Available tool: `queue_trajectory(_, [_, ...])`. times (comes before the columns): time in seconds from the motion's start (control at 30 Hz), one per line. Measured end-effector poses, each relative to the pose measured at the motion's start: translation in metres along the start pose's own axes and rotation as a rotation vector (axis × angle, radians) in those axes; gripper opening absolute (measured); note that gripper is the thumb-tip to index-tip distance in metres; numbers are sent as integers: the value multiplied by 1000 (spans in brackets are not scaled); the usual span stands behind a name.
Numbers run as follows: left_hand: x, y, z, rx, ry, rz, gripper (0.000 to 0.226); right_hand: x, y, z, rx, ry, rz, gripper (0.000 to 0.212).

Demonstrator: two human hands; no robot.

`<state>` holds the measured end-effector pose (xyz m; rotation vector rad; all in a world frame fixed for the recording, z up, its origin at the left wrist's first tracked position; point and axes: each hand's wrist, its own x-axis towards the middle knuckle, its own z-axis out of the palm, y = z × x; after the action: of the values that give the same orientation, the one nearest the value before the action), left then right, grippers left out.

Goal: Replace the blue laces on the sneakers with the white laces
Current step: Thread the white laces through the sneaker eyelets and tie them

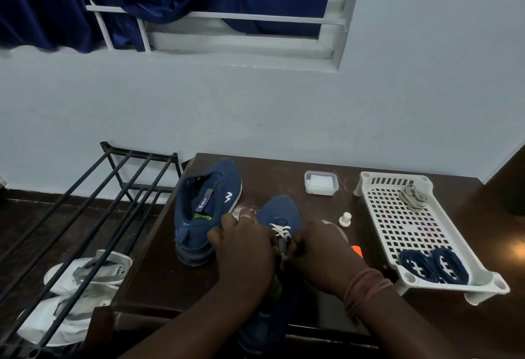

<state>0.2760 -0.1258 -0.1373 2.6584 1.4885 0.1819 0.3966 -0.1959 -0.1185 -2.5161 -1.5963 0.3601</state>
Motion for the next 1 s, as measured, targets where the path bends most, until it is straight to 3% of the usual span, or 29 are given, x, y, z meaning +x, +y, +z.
queue_trajectory(0.17, [-1, 3, 0, -67, -8, -39, 30, -6, -8, 5, -109, -23, 77, 31])
queue_trajectory(0.27, [-4, 3, 0, -195, -29, -110, 20, -3, -15, 15, -50, -32, 164, 33])
queue_trajectory(0.4, [-1, 2, 1, -420, -94, -286, 12, 5, -16, 21, 106, -25, 253, 59])
queue_trajectory(0.57, [8, 0, 25, -713, -265, -382, 29, 8, -6, 21, 422, -43, 328, 21])
queue_trajectory(0.63, [8, 2, 24, -674, -258, -429, 20, 10, -1, 20, 529, -30, 357, 17])
queue_trajectory(0.83, [8, -4, 29, -602, -234, -388, 5, 10, 0, 18, 545, -53, 347, 19])
queue_trajectory(1.0, [6, -2, 21, -417, -118, -318, 11, 5, -4, 15, 534, -43, 291, 15])
